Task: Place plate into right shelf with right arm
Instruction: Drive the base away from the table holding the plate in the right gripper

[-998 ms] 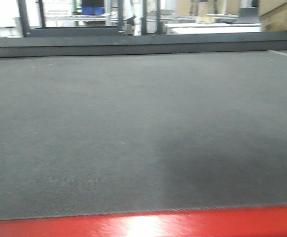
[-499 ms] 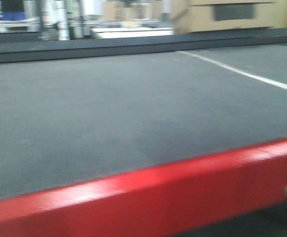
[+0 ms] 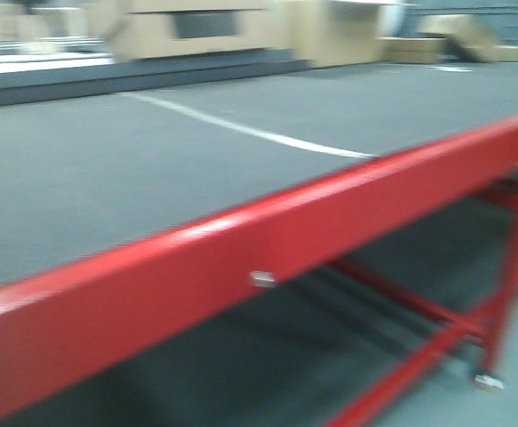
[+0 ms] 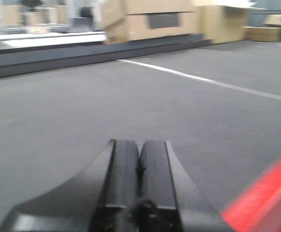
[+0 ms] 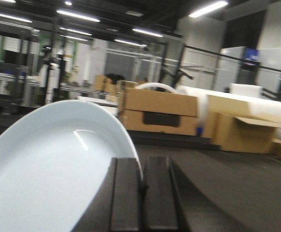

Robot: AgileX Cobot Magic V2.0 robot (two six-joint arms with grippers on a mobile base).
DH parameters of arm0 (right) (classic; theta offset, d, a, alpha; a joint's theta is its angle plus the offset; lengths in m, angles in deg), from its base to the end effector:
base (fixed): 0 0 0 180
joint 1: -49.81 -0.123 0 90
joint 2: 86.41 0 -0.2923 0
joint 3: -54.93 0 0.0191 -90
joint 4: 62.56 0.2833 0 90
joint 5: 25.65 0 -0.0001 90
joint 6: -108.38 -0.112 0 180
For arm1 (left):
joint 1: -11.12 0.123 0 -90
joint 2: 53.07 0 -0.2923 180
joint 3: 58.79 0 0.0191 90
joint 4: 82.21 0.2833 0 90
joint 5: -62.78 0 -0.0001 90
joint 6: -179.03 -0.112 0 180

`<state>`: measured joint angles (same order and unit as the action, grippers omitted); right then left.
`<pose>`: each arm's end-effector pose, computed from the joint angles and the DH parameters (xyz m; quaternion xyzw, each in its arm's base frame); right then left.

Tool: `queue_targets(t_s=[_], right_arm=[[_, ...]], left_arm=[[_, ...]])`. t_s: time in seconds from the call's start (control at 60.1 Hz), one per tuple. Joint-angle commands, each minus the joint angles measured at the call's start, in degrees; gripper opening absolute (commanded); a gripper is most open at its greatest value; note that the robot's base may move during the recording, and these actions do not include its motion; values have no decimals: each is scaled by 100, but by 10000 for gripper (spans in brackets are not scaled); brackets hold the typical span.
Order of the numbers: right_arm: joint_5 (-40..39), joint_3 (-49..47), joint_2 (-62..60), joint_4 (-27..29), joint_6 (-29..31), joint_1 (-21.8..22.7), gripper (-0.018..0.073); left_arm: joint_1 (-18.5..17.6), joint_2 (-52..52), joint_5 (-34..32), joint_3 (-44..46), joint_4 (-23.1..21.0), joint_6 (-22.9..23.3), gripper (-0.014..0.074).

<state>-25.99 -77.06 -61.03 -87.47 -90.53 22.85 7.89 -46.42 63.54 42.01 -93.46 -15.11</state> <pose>0.0971 0.0497 0.3801 -0.1699 0.5707 0.1469 0.7899 0.1025 -0.0061 0.2030 0.0376 0.6848 -0.0030 0.7278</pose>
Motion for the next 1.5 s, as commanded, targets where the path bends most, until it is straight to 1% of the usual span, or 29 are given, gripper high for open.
queue_targets(t_s=[0.0,1.481], right_arm=[[-521,-166,38,-58,41,29,54],[-521,-166,38,-58,41,29,54]], left_arm=[[-8,-64,-493,-43,-12,14,-47],[-8,-64,-493,-43,-12,14,-47]])
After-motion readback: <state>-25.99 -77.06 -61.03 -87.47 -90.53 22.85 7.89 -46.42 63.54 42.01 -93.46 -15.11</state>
